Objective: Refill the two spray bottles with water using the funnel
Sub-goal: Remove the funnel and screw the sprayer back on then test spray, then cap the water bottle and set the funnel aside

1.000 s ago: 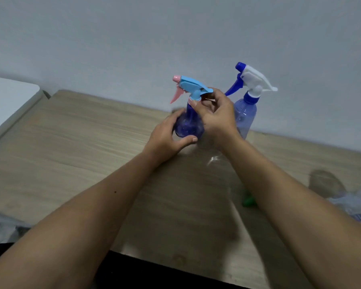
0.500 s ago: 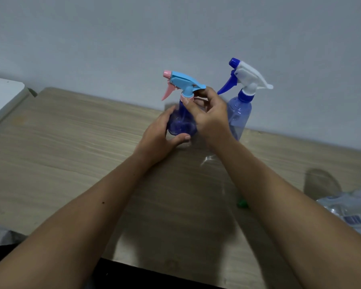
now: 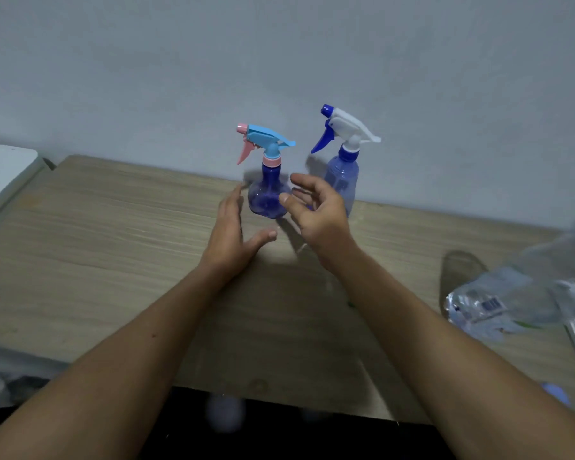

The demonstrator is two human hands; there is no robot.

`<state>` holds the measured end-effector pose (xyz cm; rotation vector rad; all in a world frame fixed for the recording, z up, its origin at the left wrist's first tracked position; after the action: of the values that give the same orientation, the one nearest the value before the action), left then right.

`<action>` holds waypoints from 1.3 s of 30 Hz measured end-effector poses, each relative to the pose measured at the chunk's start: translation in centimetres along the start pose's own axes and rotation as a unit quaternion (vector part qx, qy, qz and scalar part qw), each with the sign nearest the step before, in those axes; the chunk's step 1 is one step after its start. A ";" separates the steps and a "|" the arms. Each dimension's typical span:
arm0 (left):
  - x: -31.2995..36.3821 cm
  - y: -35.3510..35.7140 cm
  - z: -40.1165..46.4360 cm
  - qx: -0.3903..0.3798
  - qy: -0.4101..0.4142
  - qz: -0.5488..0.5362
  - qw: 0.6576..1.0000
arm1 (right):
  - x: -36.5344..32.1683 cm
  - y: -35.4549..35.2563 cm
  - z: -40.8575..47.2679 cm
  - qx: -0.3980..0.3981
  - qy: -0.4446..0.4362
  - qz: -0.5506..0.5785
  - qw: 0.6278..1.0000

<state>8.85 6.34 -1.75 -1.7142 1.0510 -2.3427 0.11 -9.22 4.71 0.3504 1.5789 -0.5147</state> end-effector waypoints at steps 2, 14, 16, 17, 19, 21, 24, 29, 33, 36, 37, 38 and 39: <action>0.2 0.0 -2.3 0.004 -0.020 -0.033 0.999 | -0.1 -1.1 -2.2 0.000 -0.005 0.000 1.000; 12.3 5.5 -10.2 -0.026 0.066 -0.096 0.993 | 4.2 -15.2 -18.1 0.087 0.066 0.018 0.994; 16.1 7.6 -10.4 -0.042 0.098 -0.105 0.989 | 5.2 -18.9 -21.0 0.128 0.078 0.005 0.989; 18.0 8.6 -10.4 -0.050 0.111 -0.111 0.986 | 5.6 -20.7 -22.3 0.148 0.082 0.001 0.986; 21.8 10.8 -10.4 -0.061 0.140 -0.128 0.980 | 6.2 -24.0 -24.7 0.181 0.083 -0.003 0.980; 24.9 12.9 -10.7 -0.072 0.163 -0.144 0.973 | 6.7 -27.0 -26.6 0.209 0.080 -0.011 0.974; 28.5 15.8 -11.5 -0.096 0.188 -0.155 0.965 | 7.6 -30.9 -28.7 0.246 0.081 -0.030 0.965; 31.6 19.4 -11.8 -0.130 0.202 -0.179 0.954 | 9.5 -35.6 -30.7 0.299 0.098 -0.060 0.947; 32.4 21.2 -11.6 -0.123 0.196 -0.187 0.955 | 10.2 -37.4 -31.3 0.323 0.103 -0.094 0.936; 32.2 21.7 -11.3 -0.102 0.199 -0.194 0.955 | 10.2 -37.6 -30.8 0.313 0.104 -0.152 0.932; 32.1 21.8 -11.2 -0.099 0.198 -0.199 0.955 | 10.3 -37.5 -30.5 0.305 0.106 -0.161 0.933; 31.9 21.8 -11.2 -0.097 0.196 -0.203 0.954 | 10.4 -37.4 -30.3 0.298 0.105 -0.169 0.934; 31.9 21.8 -11.1 -0.097 0.196 -0.206 0.954 | 10.6 -37.4 -30.0 0.293 0.105 -0.180 0.933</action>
<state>-20.28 -18.35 10.86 -1.7089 1.0889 -3.0347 -45.65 -26.13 -0.93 0.5839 1.6811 -1.2800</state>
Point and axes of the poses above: each hand's wrist, its own z-axis towards the middle knuckle, its own y-axis out of the palm, x = y × z, the point moved 10 cm from there along z, towards the middle knuckle, and after that the axes turned 3 degrees about y, right-handed, at the moved point
